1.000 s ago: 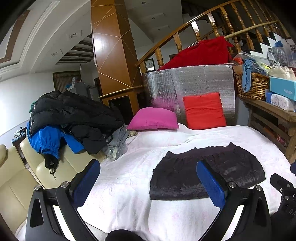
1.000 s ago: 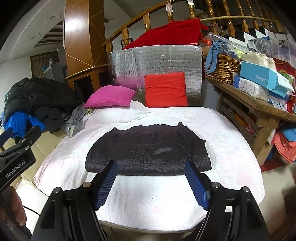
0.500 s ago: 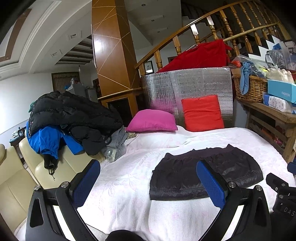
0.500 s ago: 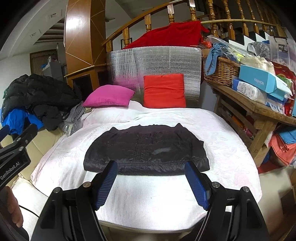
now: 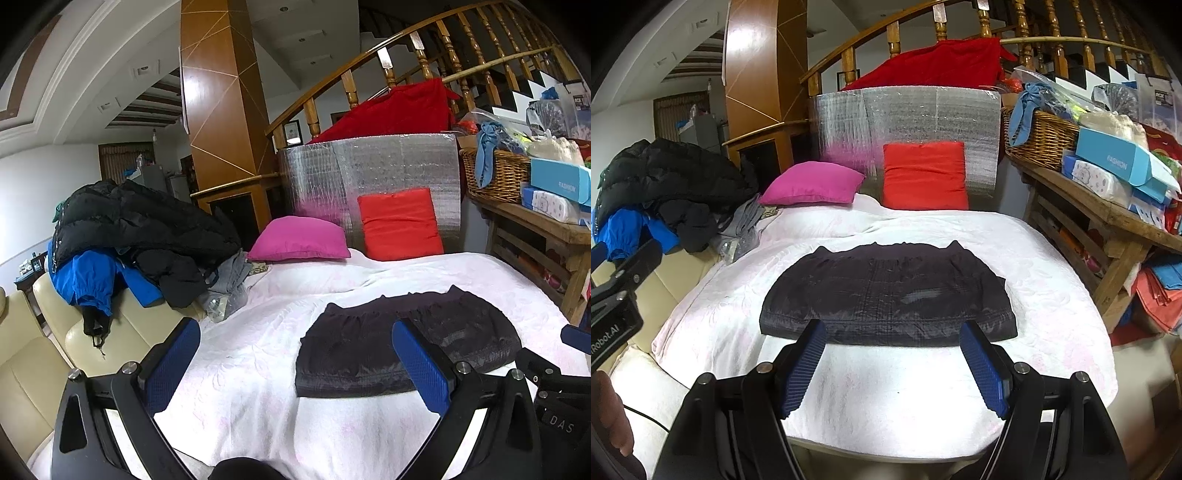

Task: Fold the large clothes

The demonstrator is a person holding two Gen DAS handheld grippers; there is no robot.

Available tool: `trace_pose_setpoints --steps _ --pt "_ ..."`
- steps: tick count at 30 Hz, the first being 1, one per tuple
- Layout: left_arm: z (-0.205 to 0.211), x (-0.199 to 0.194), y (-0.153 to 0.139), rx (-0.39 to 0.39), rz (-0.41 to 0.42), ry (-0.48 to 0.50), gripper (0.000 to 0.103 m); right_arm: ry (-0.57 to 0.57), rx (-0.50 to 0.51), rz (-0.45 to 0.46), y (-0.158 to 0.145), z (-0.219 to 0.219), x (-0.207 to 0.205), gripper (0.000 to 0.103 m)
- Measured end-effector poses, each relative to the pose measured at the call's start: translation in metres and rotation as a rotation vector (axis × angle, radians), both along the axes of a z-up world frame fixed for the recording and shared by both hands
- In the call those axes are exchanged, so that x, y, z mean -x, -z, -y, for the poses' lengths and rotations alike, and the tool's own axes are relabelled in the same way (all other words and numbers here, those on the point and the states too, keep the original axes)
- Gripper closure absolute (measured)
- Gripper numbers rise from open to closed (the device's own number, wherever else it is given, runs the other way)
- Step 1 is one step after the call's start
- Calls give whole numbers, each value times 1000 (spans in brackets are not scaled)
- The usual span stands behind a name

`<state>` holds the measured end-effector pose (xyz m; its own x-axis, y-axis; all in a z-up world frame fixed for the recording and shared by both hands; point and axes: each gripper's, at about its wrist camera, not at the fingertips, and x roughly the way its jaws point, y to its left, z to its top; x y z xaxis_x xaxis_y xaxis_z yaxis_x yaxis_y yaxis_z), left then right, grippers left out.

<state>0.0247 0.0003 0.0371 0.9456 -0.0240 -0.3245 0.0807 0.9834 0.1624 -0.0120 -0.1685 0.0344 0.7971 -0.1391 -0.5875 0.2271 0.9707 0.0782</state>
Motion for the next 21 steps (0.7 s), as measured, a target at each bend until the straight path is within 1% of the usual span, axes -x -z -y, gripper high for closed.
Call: trace_pose_setpoints --steps 9,18,21 --pt "1 8 -4 11 5 25 0 21 13 32 -8 2 12 25" --pt "-1 9 -7 6 12 34 0 8 18 28 -11 0 -1 25" --pt "-2 5 -5 18 2 25 0 7 14 25 -6 2 -5 25"
